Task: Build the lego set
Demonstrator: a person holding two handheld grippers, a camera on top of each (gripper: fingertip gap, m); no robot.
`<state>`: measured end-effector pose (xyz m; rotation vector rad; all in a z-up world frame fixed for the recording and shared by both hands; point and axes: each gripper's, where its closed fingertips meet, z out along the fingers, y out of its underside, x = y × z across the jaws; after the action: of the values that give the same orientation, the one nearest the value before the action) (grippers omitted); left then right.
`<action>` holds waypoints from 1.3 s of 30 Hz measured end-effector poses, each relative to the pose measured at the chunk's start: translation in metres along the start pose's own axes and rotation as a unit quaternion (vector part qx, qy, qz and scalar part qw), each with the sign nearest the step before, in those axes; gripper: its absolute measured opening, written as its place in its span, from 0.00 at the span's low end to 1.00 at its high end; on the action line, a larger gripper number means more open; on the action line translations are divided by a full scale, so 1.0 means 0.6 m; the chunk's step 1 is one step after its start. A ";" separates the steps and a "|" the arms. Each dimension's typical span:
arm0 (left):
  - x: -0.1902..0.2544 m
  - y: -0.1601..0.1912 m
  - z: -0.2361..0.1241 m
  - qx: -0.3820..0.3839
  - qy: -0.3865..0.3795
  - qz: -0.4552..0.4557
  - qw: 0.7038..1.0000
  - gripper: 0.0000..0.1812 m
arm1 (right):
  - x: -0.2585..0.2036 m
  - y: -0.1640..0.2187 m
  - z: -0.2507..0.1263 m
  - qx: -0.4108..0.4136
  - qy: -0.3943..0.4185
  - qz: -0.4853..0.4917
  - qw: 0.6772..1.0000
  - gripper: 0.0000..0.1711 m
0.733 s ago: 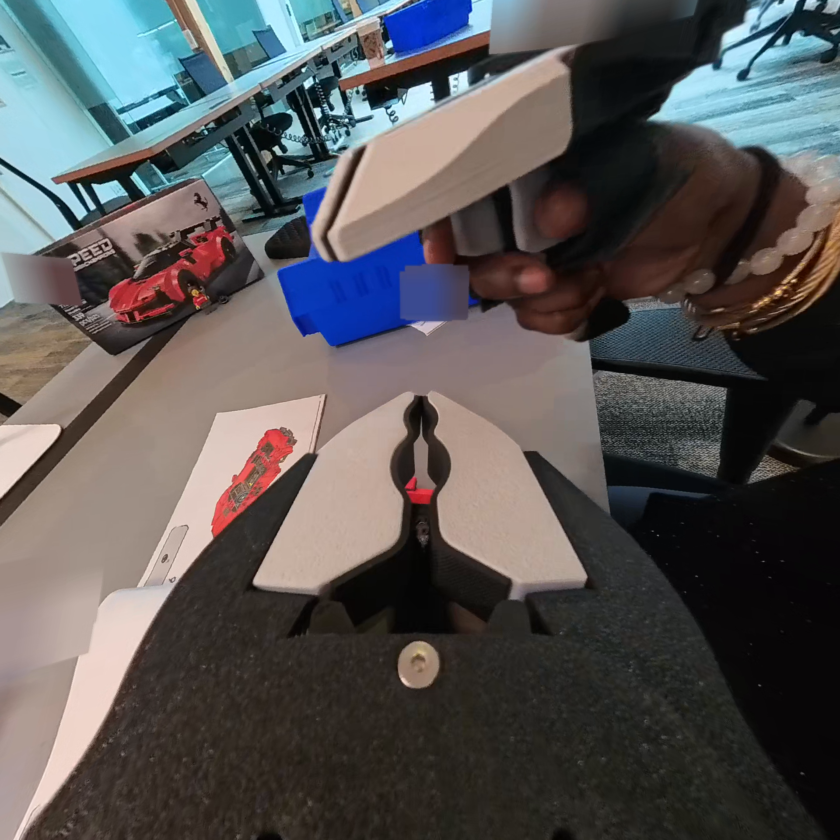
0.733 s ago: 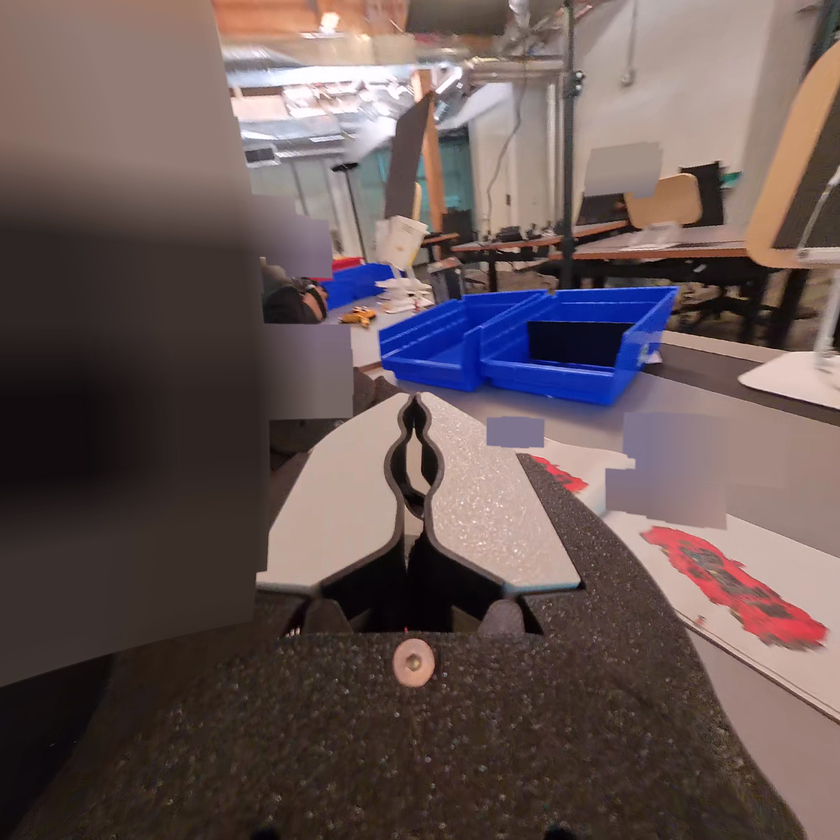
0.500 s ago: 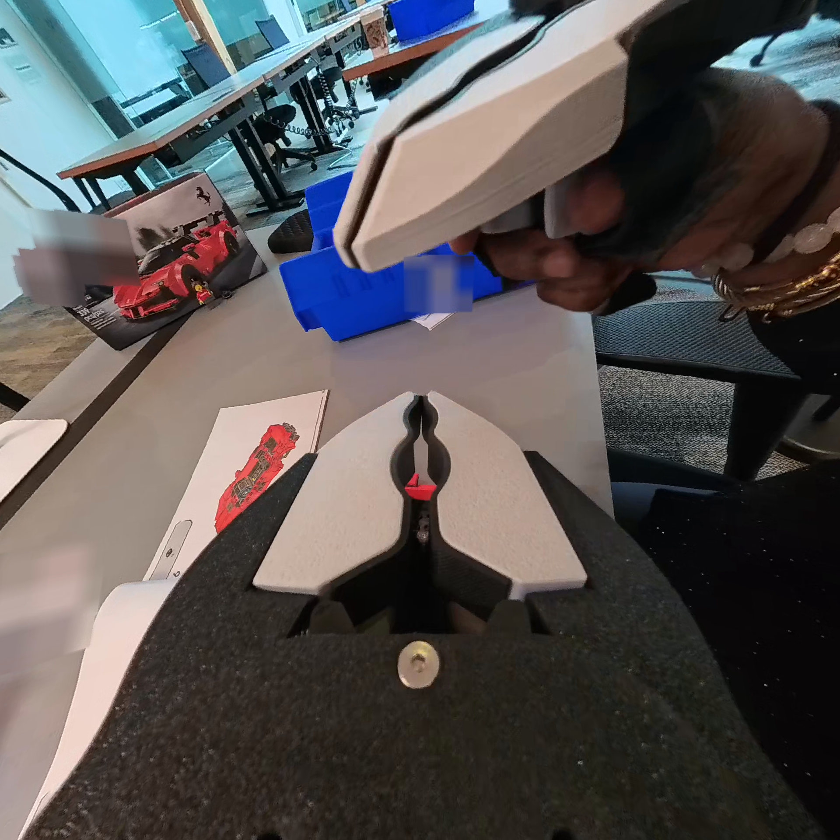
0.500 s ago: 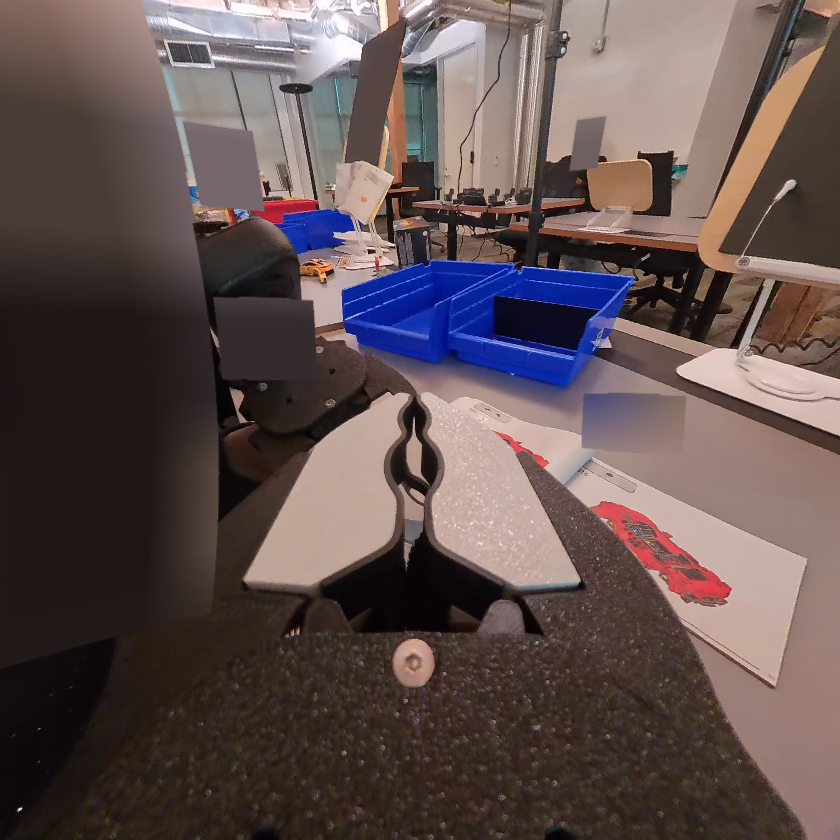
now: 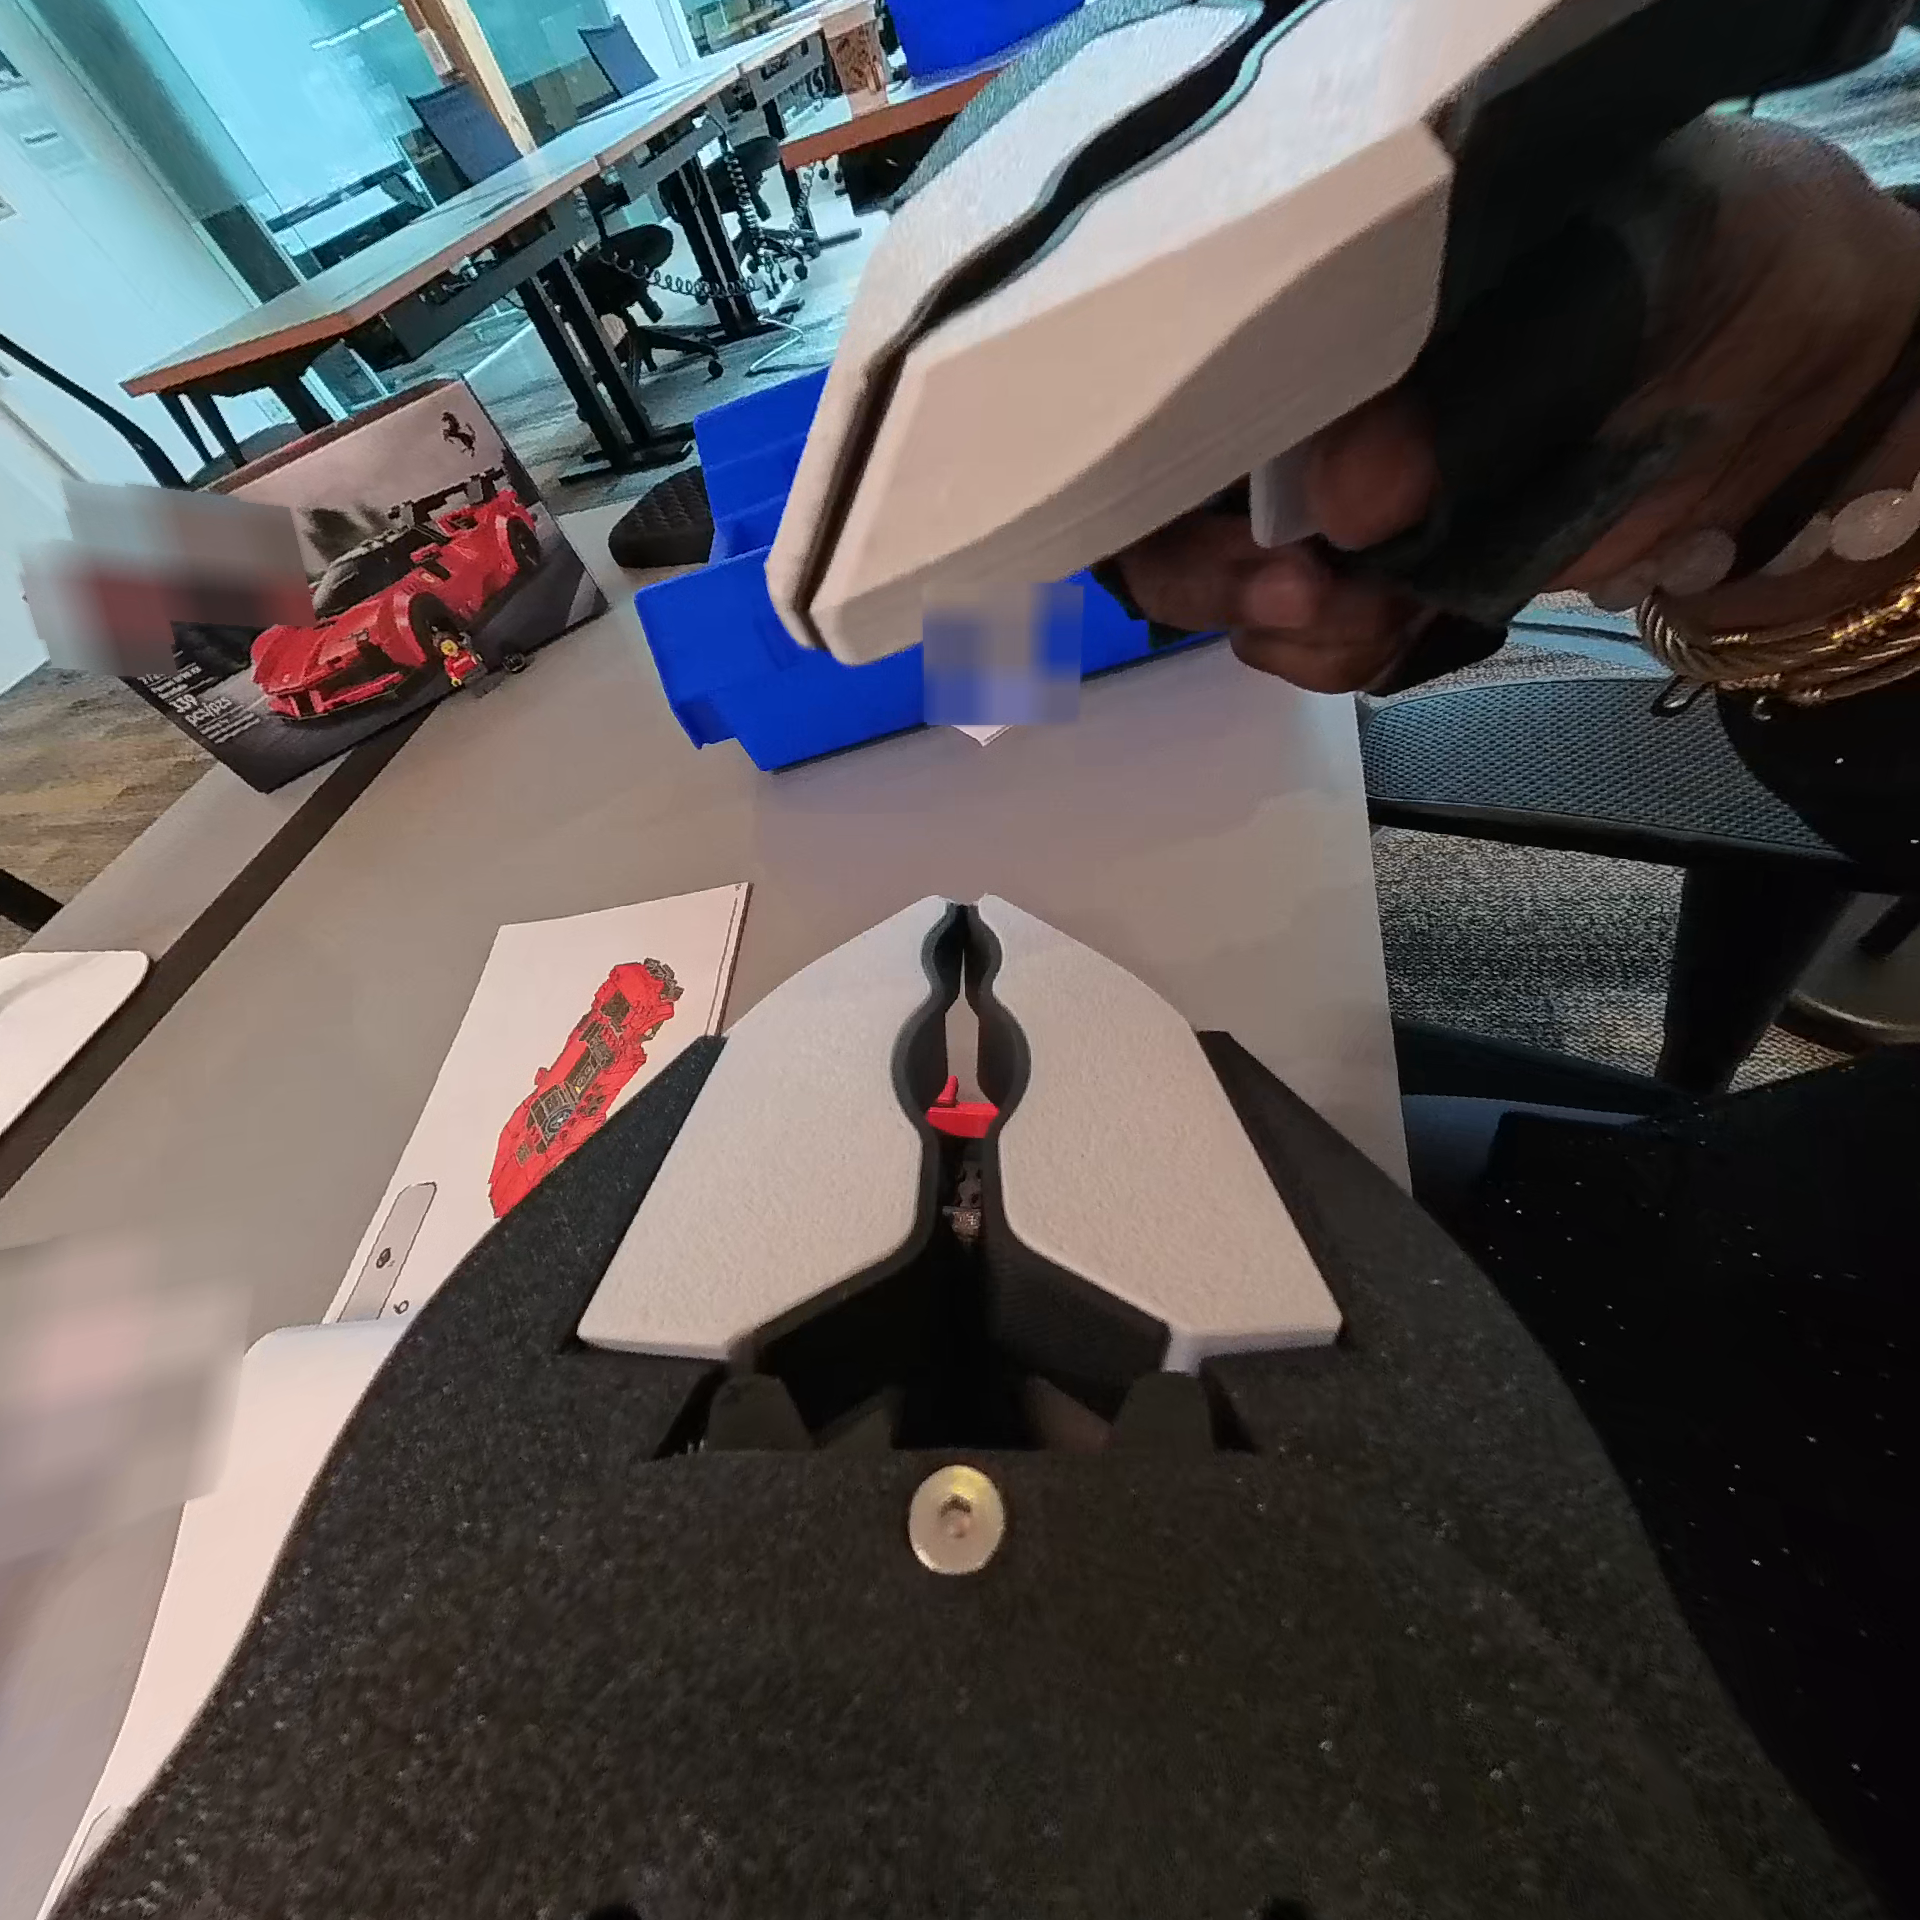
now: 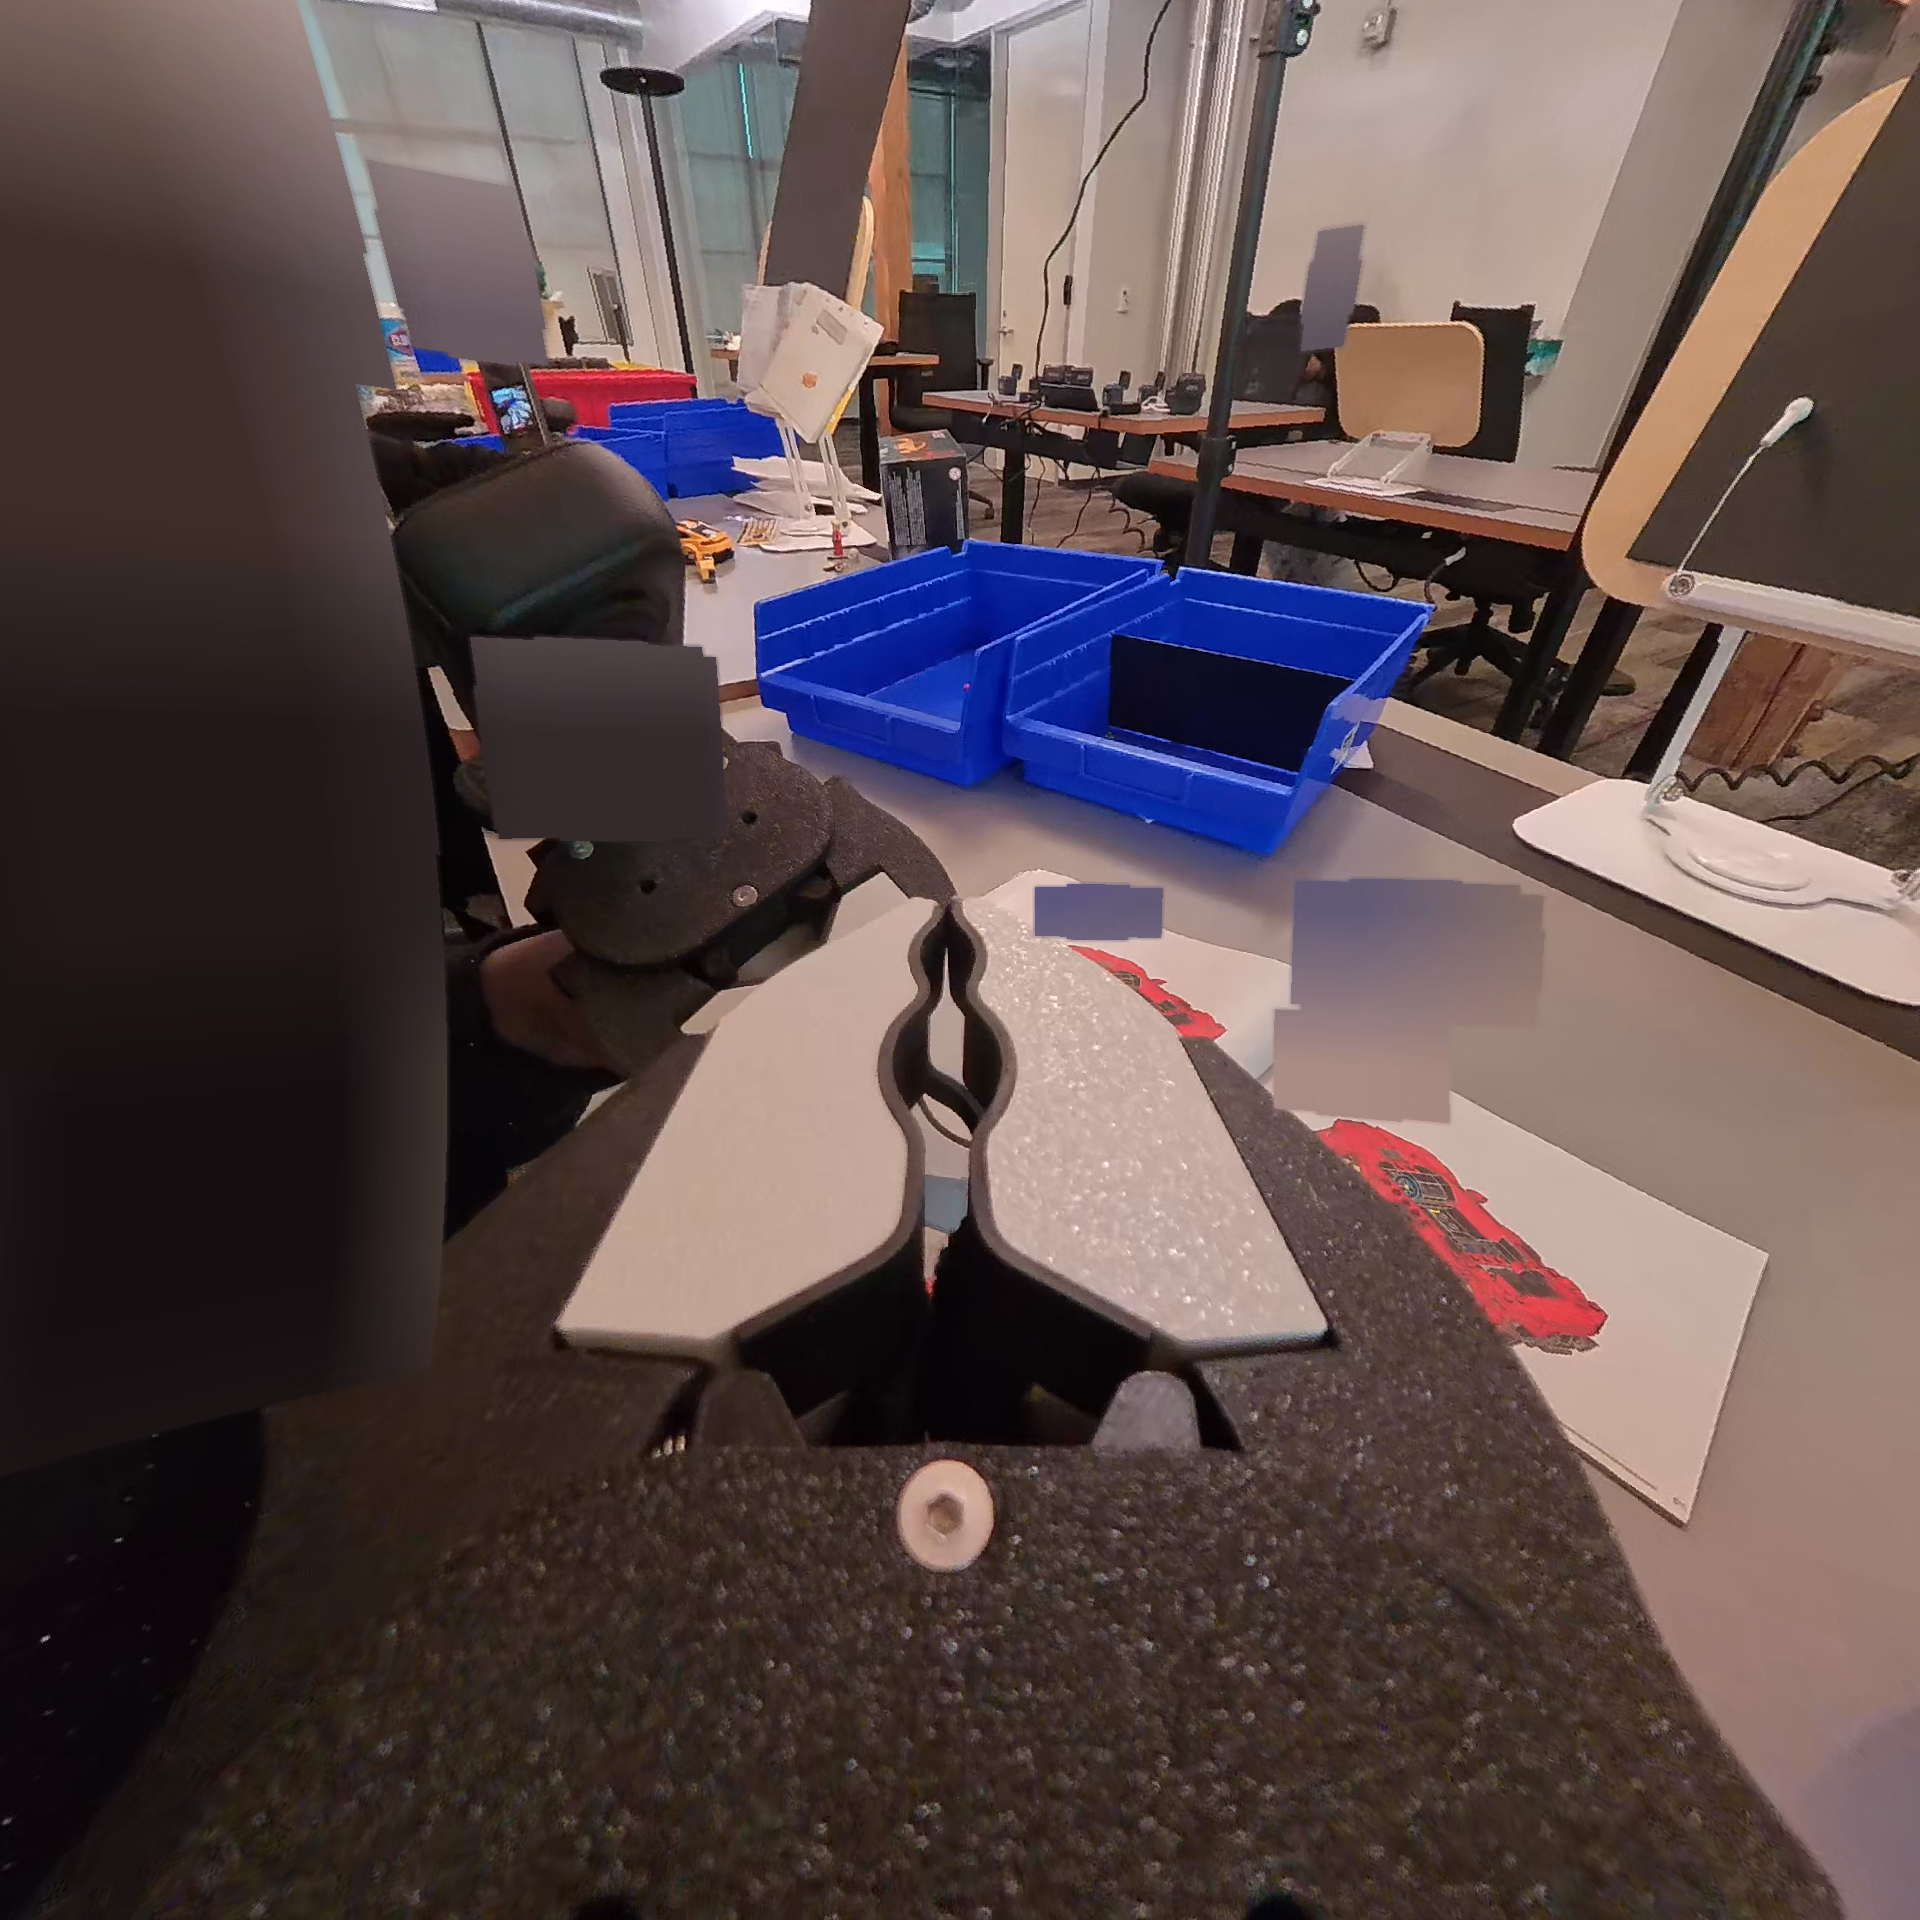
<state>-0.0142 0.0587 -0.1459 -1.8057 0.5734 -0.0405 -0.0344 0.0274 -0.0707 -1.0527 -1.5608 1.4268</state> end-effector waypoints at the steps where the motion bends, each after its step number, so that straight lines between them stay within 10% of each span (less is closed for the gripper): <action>1: 0.000 0.000 0.000 0.000 0.000 0.000 1.000 0.00 | 0.000 -0.001 0.000 0.001 -0.001 0.000 1.000 0.00; 7: -0.026 0.007 -0.029 0.013 -0.013 -0.034 0.999 0.02 | -0.001 0.027 -0.001 -0.047 -0.012 0.000 0.999 0.04; 14: -0.026 0.096 -0.071 -0.066 0.037 -0.102 0.992 0.28 | 0.020 0.158 -0.008 -0.225 -0.041 0.018 0.973 0.21; 22: 0.003 0.169 -0.073 -0.125 0.036 -0.100 0.986 0.00 | 0.043 0.232 -0.041 -0.263 -0.056 0.055 0.962 0.24; 25: 0.011 0.173 -0.068 -0.121 0.038 -0.103 0.986 0.00 | 0.047 0.245 -0.053 -0.256 -0.054 0.047 0.964 0.00; 29: 0.016 0.177 -0.062 -0.130 0.045 -0.106 0.985 0.00 | 0.056 0.239 -0.058 -0.225 -0.034 0.039 0.973 0.00; 34: 0.013 0.178 -0.058 -0.142 0.029 -0.103 0.984 0.20 | 0.034 0.235 -0.052 -0.217 -0.059 0.017 0.974 0.28; 37: -0.020 0.178 -0.065 -0.151 -0.029 -0.102 0.983 0.33 | 0.047 0.209 -0.049 -0.177 -0.014 -0.053 0.983 0.00; 39: -0.034 0.173 -0.073 -0.149 -0.033 -0.101 0.983 0.06 | 0.061 0.186 -0.046 -0.154 0.011 -0.072 0.985 0.00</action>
<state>-0.0832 0.0074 -0.2213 -2.1433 0.3615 -0.0347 -0.0139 0.0756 -0.1792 -1.1009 -1.8423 1.0954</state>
